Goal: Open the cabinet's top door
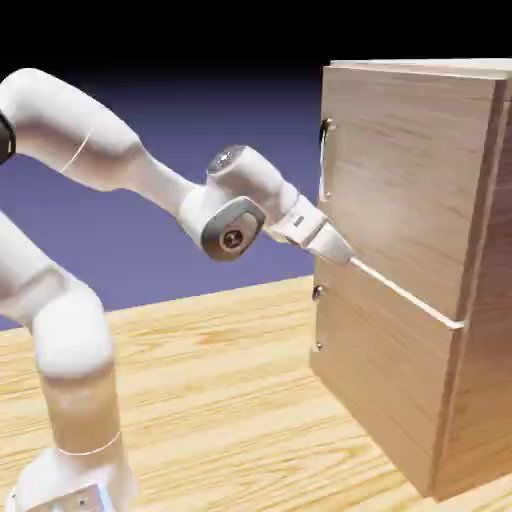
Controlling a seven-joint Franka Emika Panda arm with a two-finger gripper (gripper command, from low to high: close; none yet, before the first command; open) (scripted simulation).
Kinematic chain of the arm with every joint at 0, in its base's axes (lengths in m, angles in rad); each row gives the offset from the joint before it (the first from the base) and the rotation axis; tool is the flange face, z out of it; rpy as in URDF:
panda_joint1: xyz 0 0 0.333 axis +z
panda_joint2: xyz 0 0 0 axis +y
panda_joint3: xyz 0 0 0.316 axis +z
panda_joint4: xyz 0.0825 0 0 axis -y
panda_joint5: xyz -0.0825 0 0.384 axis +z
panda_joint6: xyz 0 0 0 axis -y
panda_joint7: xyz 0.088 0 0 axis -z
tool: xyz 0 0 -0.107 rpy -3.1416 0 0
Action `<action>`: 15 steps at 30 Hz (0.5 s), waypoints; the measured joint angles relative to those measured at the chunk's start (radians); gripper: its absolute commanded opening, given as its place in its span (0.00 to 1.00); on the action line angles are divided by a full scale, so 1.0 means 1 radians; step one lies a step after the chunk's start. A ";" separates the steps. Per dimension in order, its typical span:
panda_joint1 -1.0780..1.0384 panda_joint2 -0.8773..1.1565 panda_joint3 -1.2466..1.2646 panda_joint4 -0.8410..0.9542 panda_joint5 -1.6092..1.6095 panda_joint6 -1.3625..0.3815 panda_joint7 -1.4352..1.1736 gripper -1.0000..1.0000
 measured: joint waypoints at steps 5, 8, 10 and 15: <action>-0.097 -0.098 0.108 0.022 0.217 -0.037 -0.093 0.50; -0.155 -0.157 0.172 0.036 0.348 -0.060 -0.149 0.50; -0.194 -0.197 0.215 0.045 0.435 -0.075 -0.187 0.50; -0.290 -0.295 0.323 0.067 0.652 -0.112 -0.280 0.50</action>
